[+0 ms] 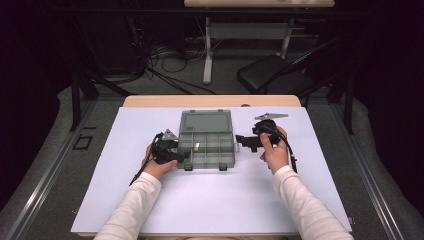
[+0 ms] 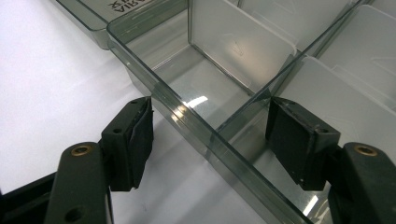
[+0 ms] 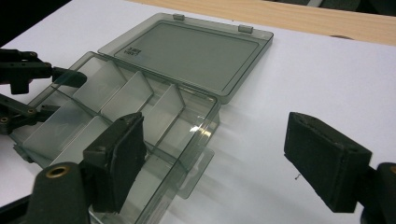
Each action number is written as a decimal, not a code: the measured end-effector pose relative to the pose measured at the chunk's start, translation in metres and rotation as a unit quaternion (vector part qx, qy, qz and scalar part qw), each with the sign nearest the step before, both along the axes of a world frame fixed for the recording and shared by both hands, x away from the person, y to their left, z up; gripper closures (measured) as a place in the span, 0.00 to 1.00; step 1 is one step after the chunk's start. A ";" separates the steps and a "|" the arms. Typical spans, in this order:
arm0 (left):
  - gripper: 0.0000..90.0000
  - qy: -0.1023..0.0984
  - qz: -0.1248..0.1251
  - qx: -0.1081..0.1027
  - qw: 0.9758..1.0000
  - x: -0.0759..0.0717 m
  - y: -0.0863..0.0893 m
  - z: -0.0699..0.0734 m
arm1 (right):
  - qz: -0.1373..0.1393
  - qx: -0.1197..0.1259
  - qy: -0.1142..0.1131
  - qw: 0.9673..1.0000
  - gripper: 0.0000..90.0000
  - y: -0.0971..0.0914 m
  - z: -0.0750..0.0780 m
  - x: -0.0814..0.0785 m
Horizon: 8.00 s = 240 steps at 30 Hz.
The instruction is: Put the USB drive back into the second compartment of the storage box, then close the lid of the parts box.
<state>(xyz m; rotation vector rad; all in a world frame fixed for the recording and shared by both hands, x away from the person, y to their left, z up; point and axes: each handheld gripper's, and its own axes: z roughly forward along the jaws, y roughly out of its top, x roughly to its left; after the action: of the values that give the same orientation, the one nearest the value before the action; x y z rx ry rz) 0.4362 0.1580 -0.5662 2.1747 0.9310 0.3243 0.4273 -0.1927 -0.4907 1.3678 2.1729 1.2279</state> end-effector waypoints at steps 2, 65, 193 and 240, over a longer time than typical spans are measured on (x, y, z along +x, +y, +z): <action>0.36 0.000 0.000 0.000 1.000 0.000 0.000 0.000 | 0.001 -0.003 0.004 1.000 0.22 0.001 0.000 0.005; 0.37 0.001 0.003 -0.003 1.000 0.000 0.000 0.000 | -0.079 -0.055 0.122 0.988 0.17 0.040 -0.013 0.115; 0.37 0.002 0.004 -0.003 1.000 -0.001 0.000 0.000 | -0.060 0.015 0.184 0.981 0.69 0.045 -0.038 0.116; 0.37 0.002 0.005 -0.003 1.000 -0.001 0.000 0.000 | -0.043 0.102 0.147 0.983 0.94 0.020 -0.041 0.108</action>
<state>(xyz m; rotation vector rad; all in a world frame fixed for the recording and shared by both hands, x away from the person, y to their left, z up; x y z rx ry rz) 0.4354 0.1578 -0.5664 2.1657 0.9440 0.3226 0.5349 -0.1728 -0.5320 1.8108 2.1947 1.3170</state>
